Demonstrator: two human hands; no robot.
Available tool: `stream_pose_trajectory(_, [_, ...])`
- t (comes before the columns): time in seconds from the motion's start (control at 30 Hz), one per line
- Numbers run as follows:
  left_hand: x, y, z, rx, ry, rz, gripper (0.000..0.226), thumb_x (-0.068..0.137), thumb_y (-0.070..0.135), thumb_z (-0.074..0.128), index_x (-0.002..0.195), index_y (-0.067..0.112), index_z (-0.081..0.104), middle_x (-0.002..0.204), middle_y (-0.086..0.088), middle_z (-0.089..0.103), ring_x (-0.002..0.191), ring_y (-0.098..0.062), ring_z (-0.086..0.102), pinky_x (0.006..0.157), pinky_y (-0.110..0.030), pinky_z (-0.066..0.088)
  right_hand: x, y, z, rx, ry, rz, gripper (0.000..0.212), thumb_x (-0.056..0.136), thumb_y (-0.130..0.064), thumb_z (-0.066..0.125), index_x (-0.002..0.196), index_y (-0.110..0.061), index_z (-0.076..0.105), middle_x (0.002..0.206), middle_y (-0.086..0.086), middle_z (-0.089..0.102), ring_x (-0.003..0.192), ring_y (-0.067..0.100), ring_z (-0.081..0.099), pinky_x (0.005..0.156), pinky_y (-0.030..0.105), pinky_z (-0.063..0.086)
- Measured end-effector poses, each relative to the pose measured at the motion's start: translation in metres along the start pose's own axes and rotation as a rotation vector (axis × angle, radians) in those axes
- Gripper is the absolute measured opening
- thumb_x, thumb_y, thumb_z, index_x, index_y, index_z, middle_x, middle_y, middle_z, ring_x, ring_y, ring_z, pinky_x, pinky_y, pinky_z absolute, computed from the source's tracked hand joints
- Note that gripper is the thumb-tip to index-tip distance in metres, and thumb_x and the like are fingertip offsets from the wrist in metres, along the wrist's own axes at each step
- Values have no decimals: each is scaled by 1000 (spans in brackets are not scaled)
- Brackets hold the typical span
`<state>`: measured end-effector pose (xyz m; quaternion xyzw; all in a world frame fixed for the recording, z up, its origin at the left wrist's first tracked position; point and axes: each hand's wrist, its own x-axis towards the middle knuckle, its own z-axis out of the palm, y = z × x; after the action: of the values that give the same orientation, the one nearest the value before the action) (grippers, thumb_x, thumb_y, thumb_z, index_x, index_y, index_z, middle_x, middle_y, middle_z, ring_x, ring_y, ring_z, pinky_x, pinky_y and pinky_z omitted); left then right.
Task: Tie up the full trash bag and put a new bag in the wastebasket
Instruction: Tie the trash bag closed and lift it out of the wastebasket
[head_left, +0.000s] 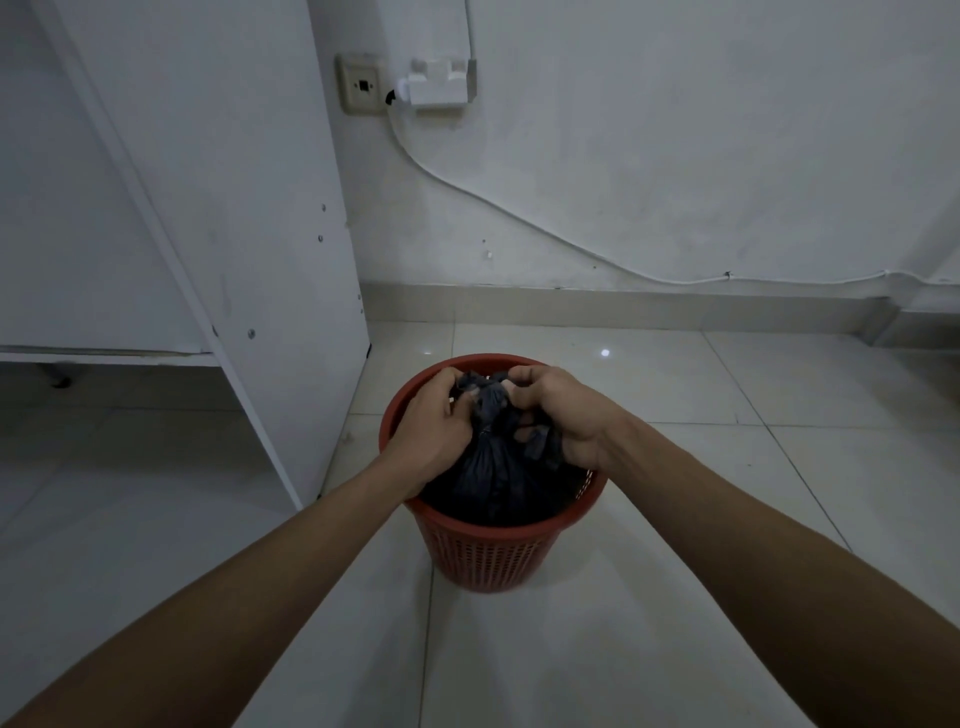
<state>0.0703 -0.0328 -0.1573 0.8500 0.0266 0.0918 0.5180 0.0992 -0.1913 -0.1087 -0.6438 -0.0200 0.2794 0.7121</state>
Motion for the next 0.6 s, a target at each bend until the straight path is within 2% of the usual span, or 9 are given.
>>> stream_pose_trajectory(0.03, [-1, -1, -1, 8, 25, 63, 11, 98, 16, 54, 105, 24, 55, 97, 5, 65, 91, -12, 64, 81, -37, 56, 0, 0, -1, 9, -21, 8, 27, 98, 4, 47, 81, -14, 57, 73, 1, 61, 53, 9, 53, 41, 19, 42])
stream_pose_trajectory(0.1, [-2, -2, -6, 108, 92, 274, 39, 88, 6, 63, 117, 27, 49, 106, 2, 55, 99, -14, 58, 83, -28, 50, 0, -2, 0, -21, -32, 3, 22, 100, 2, 49, 84, -12, 57, 75, 3, 61, 53, 9, 50, 41, 18, 40])
stream_pose_trajectory(0.17, [-3, 0, -13, 227, 86, 487, 53, 80, 3, 67, 126, 26, 54, 111, 0, 49, 104, -15, 54, 88, -24, 47, 2, -4, -2, -33, -30, 2, 17, 100, -2, 53, 87, -11, 56, 78, 5, 60, 53, 9, 47, 40, 17, 39])
stream_pose_trajectory(0.27, [-4, 7, -21, 272, 36, 630, 41, 82, 10, 75, 122, 17, 67, 107, -1, 57, 100, -12, 58, 89, -19, 46, 1, -10, -6, -33, -60, 47, 19, 101, -4, 53, 83, -11, 57, 75, 8, 54, 49, 9, 43, 38, 15, 37])
stream_pose_trajectory(0.37, [-6, 15, -22, 189, 99, 574, 23, 84, 12, 77, 107, 12, 77, 96, 0, 73, 89, -9, 66, 83, -23, 52, -3, -13, -8, -25, -107, 50, 13, 98, 2, 55, 95, -9, 62, 77, 8, 60, 50, 11, 52, 41, 18, 45])
stream_pose_trajectory(0.43, [-4, 20, -26, 105, 125, 438, 18, 84, 11, 78, 101, 11, 79, 89, 2, 75, 77, -8, 69, 76, -22, 55, -3, -13, -13, -181, -50, -63, 15, 92, 4, 65, 102, -7, 67, 79, 7, 68, 62, 13, 65, 55, 21, 54])
stream_pose_trajectory(0.5, [0, 21, -33, 38, 89, 310, 16, 83, 12, 78, 99, 13, 79, 80, 2, 75, 65, -10, 70, 67, -21, 57, -4, -14, -20, -437, 88, -231, 12, 85, -3, 76, 94, -10, 74, 75, 4, 71, 67, 12, 68, 63, 22, 54])
stream_pose_trajectory(0.6, [5, 22, -41, 15, 8, 222, 14, 81, 13, 81, 92, 22, 79, 70, 11, 75, 63, -7, 71, 65, -16, 56, -6, -14, -28, -612, 175, -377, 13, 82, -9, 80, 77, -20, 78, 64, -5, 71, 58, 2, 64, 59, 14, 50])
